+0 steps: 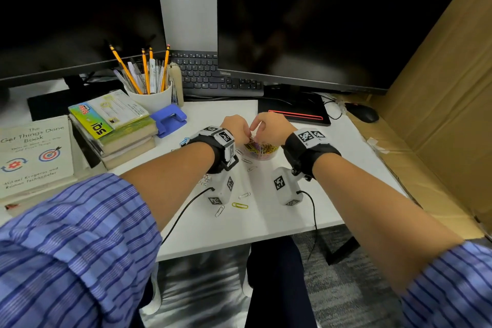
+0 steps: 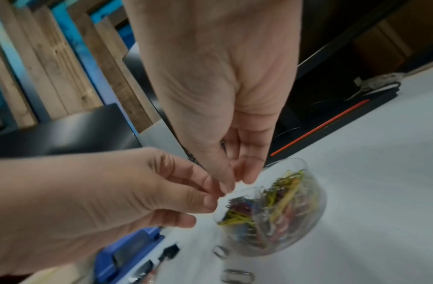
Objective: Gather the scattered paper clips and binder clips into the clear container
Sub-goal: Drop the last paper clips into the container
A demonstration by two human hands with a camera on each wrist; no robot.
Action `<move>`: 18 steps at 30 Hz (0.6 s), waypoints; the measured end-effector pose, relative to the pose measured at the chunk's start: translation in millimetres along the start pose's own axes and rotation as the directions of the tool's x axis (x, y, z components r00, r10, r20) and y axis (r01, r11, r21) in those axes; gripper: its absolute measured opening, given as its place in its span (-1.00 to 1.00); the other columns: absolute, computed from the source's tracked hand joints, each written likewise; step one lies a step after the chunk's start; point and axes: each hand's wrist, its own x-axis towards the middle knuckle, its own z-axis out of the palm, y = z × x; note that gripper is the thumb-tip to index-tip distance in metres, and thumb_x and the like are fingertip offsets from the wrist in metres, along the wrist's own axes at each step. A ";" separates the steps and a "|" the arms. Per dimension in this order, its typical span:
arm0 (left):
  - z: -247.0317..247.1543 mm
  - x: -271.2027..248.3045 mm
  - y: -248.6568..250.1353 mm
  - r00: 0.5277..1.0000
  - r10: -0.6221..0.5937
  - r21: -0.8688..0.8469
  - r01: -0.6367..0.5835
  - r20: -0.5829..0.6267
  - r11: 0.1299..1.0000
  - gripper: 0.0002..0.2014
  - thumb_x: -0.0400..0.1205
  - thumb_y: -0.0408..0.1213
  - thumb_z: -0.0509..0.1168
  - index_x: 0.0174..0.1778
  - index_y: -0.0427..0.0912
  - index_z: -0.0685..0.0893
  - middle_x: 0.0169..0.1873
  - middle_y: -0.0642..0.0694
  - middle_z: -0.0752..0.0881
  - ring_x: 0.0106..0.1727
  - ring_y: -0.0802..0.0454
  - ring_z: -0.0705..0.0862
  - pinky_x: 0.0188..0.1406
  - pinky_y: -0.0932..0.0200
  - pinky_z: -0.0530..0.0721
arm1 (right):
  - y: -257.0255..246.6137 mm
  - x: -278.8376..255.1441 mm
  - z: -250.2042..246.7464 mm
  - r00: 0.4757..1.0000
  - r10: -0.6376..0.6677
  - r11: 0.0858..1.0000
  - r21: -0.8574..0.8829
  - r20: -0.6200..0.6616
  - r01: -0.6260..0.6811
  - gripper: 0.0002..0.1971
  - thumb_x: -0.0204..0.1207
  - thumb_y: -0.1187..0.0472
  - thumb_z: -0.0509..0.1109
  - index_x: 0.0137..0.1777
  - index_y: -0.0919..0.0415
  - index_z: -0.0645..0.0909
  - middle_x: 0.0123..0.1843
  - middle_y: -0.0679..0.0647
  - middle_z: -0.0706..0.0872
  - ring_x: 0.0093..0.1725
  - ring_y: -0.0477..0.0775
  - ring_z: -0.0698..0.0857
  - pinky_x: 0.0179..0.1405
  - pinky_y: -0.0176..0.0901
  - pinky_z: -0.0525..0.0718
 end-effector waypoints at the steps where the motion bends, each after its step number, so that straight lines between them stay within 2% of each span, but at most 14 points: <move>1: -2.2 -1.0 -1.9 1.000 -0.011 0.018 0.011 0.004 1.000 -0.74 0.58 -0.34 0.34 0.15 -0.29 0.77 0.18 -0.20 0.75 0.24 -0.15 0.68 0.22 0.14 0.59 | -3.1 -2.2 -1.7 1.000 -0.008 1.000 0.008 -0.001 0.008 -0.80 0.43 0.32 0.48 0.02 0.07 0.67 0.20 0.13 0.71 0.18 0.10 0.68 -0.12 -0.18 0.67; 4: -7.0 -6.4 -15.5 0.991 -0.103 0.097 0.095 0.080 0.991 -0.67 0.56 -0.30 0.37 0.22 -0.33 0.72 0.21 -0.21 0.73 0.12 -0.11 0.70 0.11 0.12 0.62 | -14.0 -13.7 0.3 0.992 -0.043 0.999 -0.011 0.121 0.044 -0.79 0.45 0.37 0.40 0.02 0.17 0.76 0.05 0.10 0.80 -0.01 0.11 0.79 0.00 -0.09 0.79; 6: -12.1 -12.9 -27.4 0.976 -0.171 0.162 0.148 0.134 0.976 -0.66 0.53 -0.29 0.41 0.22 -0.32 0.71 0.12 -0.18 0.75 0.00 -0.10 0.69 0.00 0.13 0.64 | -24.7 -20.5 8.1 0.981 -0.067 0.985 -0.145 0.184 0.095 -0.70 0.47 0.34 0.36 0.17 0.13 0.75 0.15 0.04 0.78 0.05 0.10 0.76 0.12 -0.13 0.73; 9: -18.5 -31.5 -50.7 0.957 -0.237 0.286 0.183 0.168 0.941 -0.74 0.58 -0.28 0.34 0.16 -0.26 0.70 -0.09 -0.12 0.67 -0.03 -0.08 0.61 -0.01 0.17 0.57 | -35.8 -26.3 28.0 0.963 -0.028 0.944 -0.309 0.267 0.113 -0.51 0.49 0.24 0.42 0.44 0.17 0.55 0.38 0.09 0.60 0.26 0.14 0.62 0.27 -0.12 0.58; 11: -16.4 -27.0 -79.4 0.941 -0.267 0.402 0.166 0.209 0.901 -0.86 0.60 -0.13 0.29 -0.04 -0.08 0.66 -0.26 -0.02 0.57 -0.04 -0.08 0.63 0.06 0.19 0.60 | -38.8 -30.9 44.7 0.954 0.015 0.918 -0.383 0.301 0.107 -0.48 0.43 0.18 0.46 0.41 0.25 0.54 0.39 0.18 0.59 0.33 0.24 0.60 0.32 0.03 0.61; 12: -2.0 -4.6 -109.2 0.908 -0.308 0.439 0.163 0.284 0.884 -0.83 0.58 0.02 0.26 -0.13 0.02 0.64 -0.27 0.02 0.56 -0.01 -0.10 0.68 0.11 0.12 0.66 | -39.3 -32.9 52.9 0.956 0.010 0.908 -0.404 0.294 0.114 -0.52 0.40 0.19 0.46 0.34 0.29 0.58 0.34 0.22 0.63 0.28 0.27 0.63 0.26 0.07 0.65; 13: 13.3 13.8 -136.7 0.885 -0.308 0.513 0.095 0.348 0.853 -0.74 0.55 0.21 0.20 -0.21 0.13 0.63 -0.24 0.03 0.60 0.02 -0.11 0.71 0.13 0.04 0.69 | -42.5 -36.8 57.9 0.956 0.005 0.904 -0.411 0.295 0.122 -0.57 0.39 0.24 0.45 0.27 0.33 0.60 0.29 0.25 0.66 0.23 0.28 0.67 0.20 0.06 0.69; 14: 20.3 22.1 -153.0 0.882 -0.306 0.526 0.080 0.359 0.847 -0.60 0.45 0.42 0.12 -0.28 0.21 0.64 -0.19 0.03 0.64 -0.01 -0.11 0.72 0.11 0.02 0.70 | -45.2 -39.7 60.6 0.951 0.001 0.907 -0.401 0.310 0.130 -0.61 0.40 0.29 0.44 0.23 0.37 0.61 0.26 0.26 0.67 0.19 0.29 0.68 0.15 0.04 0.70; 15: 21.3 21.0 -159.5 0.881 -0.323 0.488 0.126 0.345 0.864 -0.47 0.29 0.57 0.11 -0.29 0.20 0.64 -0.16 0.01 0.65 -0.08 -0.08 0.69 0.09 0.04 0.70 | -48.2 -43.5 60.7 0.941 -0.005 0.914 -0.381 0.337 0.142 -0.63 0.39 0.32 0.45 0.21 0.39 0.63 0.22 0.25 0.67 0.15 0.27 0.69 0.11 0.03 0.69; 16: 11.3 6.2 -157.3 0.874 -0.355 0.502 0.155 0.332 0.851 -0.39 0.18 0.59 0.18 -0.20 0.14 0.64 -0.09 -0.02 0.64 -0.11 -0.07 0.65 0.08 0.08 0.68 | -52.2 -47.5 58.0 0.933 -0.014 0.918 -0.364 0.361 0.155 -0.67 0.38 0.33 0.47 0.16 0.39 0.66 0.14 0.24 0.69 0.05 0.25 0.69 0.03 0.00 0.69; 18: -15.1 -49.7 -131.6 0.858 -0.413 0.535 0.203 0.306 0.820 -0.12 -0.02 0.61 0.32 0.01 -0.01 0.66 0.05 -0.08 0.62 -0.07 -0.08 0.57 0.06 0.10 0.59 | -55.1 -53.0 51.3 0.923 -0.026 0.936 -0.315 0.384 0.158 -0.78 0.34 0.29 0.53 -0.04 0.36 0.72 -0.07 0.23 0.70 -0.24 0.18 0.64 -0.26 -0.12 0.66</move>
